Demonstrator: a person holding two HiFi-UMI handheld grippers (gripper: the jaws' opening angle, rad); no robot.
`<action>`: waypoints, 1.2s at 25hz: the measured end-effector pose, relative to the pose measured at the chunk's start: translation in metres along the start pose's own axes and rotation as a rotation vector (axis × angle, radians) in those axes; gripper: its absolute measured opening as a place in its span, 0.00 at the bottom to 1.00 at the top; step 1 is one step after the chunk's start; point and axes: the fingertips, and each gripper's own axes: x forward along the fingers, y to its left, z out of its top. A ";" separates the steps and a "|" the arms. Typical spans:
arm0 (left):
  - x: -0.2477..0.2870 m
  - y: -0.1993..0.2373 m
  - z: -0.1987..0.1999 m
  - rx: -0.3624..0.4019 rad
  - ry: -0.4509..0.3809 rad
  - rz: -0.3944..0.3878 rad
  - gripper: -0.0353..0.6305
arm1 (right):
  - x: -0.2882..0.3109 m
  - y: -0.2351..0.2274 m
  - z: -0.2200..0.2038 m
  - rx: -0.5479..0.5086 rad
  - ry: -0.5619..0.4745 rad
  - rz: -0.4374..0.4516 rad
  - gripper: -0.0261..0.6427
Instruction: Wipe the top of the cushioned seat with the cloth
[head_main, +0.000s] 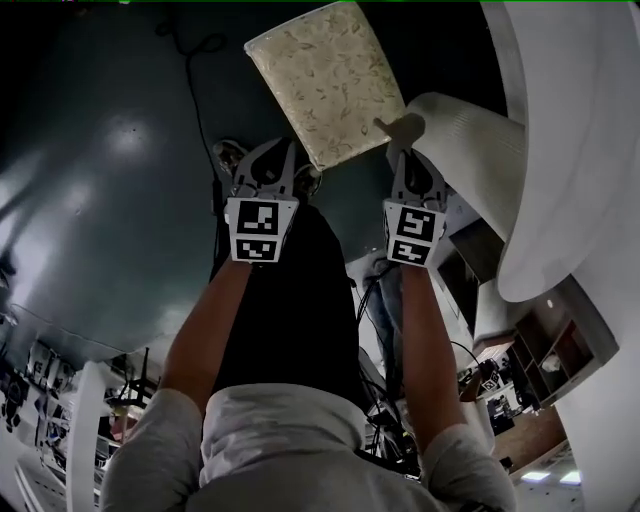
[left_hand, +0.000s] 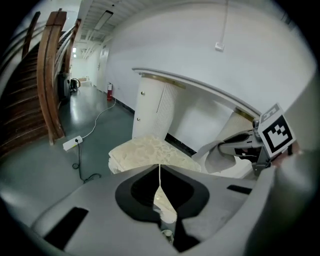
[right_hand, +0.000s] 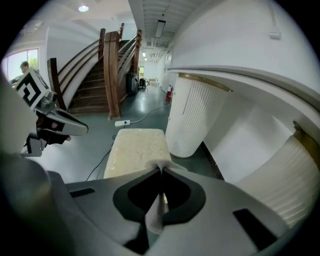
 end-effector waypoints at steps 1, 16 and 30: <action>0.003 0.004 -0.006 -0.007 0.007 0.008 0.09 | 0.006 -0.002 -0.006 -0.006 0.009 -0.011 0.06; 0.038 0.013 -0.065 -0.038 0.087 0.012 0.08 | 0.104 -0.018 -0.056 -0.397 0.151 -0.042 0.06; 0.035 0.024 -0.073 -0.040 0.080 0.051 0.08 | 0.105 0.056 -0.072 -0.457 0.134 0.210 0.06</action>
